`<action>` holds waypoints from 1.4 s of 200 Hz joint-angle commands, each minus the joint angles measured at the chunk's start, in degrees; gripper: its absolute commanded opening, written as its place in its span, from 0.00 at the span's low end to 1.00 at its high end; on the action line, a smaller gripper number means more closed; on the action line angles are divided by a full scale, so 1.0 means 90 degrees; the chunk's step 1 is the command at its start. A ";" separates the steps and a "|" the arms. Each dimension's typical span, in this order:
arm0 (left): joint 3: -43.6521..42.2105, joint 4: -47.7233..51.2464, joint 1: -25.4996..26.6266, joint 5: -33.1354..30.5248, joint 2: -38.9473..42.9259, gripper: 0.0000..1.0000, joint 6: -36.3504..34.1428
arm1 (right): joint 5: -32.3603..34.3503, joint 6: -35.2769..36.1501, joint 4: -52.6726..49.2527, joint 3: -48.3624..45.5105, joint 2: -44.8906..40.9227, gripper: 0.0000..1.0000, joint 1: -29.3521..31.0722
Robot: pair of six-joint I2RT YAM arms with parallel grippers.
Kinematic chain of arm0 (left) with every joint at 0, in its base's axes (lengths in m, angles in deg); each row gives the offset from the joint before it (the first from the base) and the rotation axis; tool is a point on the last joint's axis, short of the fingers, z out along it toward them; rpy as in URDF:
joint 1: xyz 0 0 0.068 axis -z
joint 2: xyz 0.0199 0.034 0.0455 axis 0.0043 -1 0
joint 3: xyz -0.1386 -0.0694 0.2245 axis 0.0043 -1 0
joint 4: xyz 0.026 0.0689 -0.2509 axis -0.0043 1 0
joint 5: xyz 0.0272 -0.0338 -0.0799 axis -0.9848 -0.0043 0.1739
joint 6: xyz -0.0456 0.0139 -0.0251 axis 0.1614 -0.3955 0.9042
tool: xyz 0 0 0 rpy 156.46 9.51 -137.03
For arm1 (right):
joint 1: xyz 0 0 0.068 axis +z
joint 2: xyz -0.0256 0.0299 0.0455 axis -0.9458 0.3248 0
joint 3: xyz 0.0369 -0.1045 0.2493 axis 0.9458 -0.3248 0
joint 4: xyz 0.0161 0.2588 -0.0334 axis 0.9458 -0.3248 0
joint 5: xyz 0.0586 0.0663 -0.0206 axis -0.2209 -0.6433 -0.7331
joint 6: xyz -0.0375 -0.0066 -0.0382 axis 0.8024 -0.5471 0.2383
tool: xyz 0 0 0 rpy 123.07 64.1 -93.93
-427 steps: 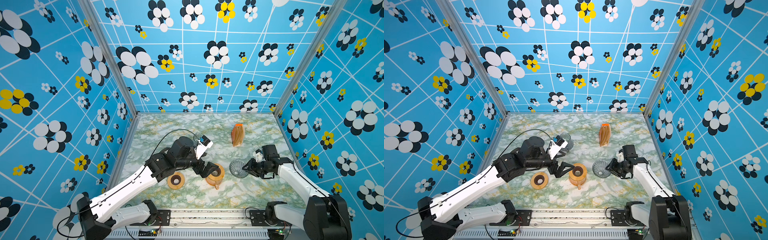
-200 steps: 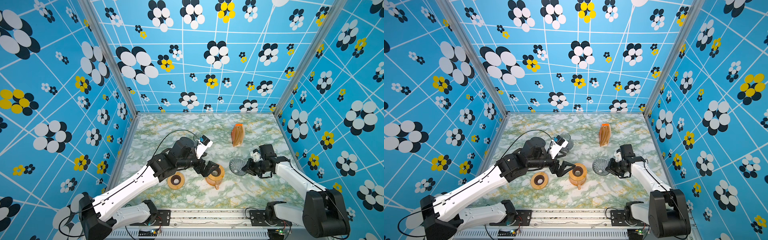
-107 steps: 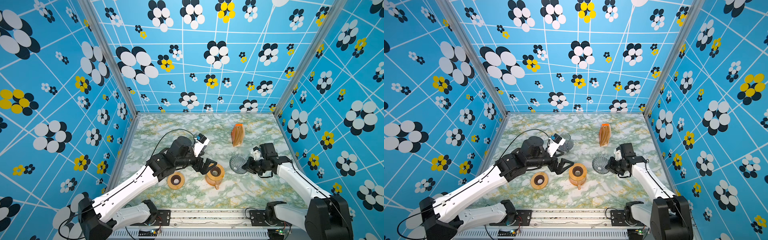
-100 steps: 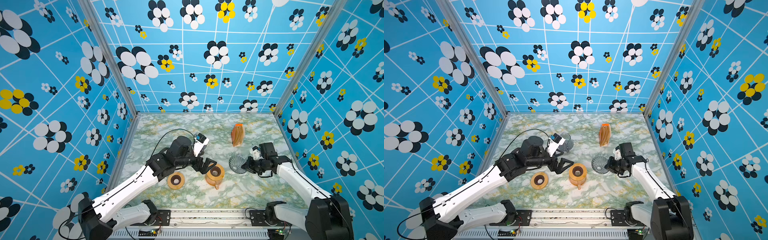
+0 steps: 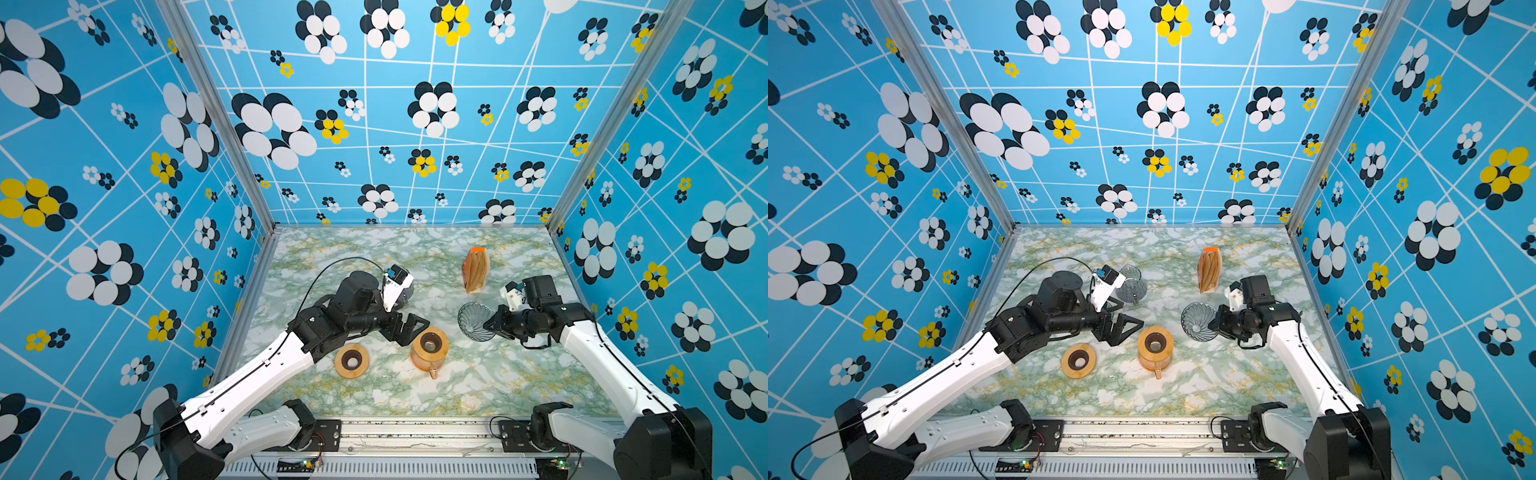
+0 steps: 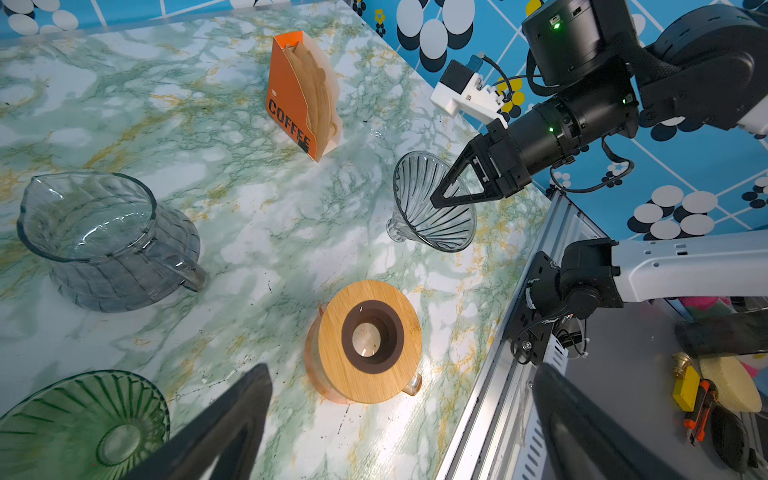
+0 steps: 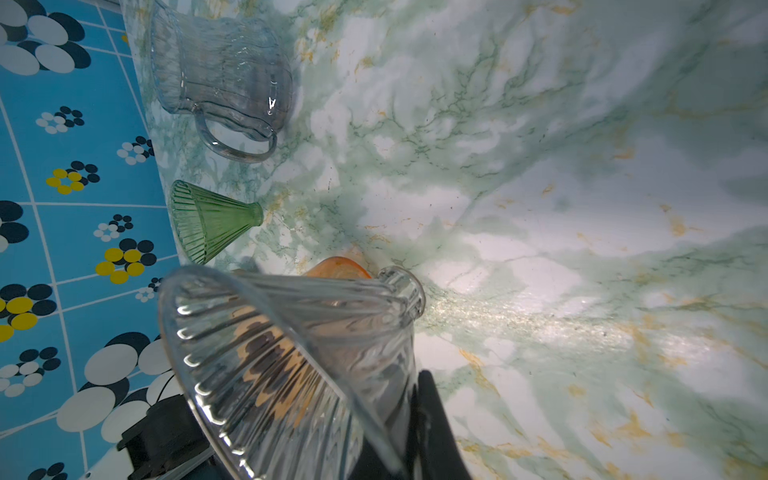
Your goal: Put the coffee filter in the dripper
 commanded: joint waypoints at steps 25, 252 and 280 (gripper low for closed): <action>0.0027 0.0129 -0.0094 -0.0001 0.0028 0.99 0.0079 | -0.0260 0.0205 -0.0566 0.0676 -0.0116 0.10 0.0215; -0.0561 0.0839 -0.0728 0.0989 0.1390 0.99 -0.0959 | 0.0365 -0.0351 -0.1216 0.2449 0.1337 0.10 0.2913; -0.0578 0.0851 -0.0727 0.0996 0.1429 0.99 -0.0969 | 0.0363 -0.0387 -0.1112 0.2335 0.1364 0.10 0.2938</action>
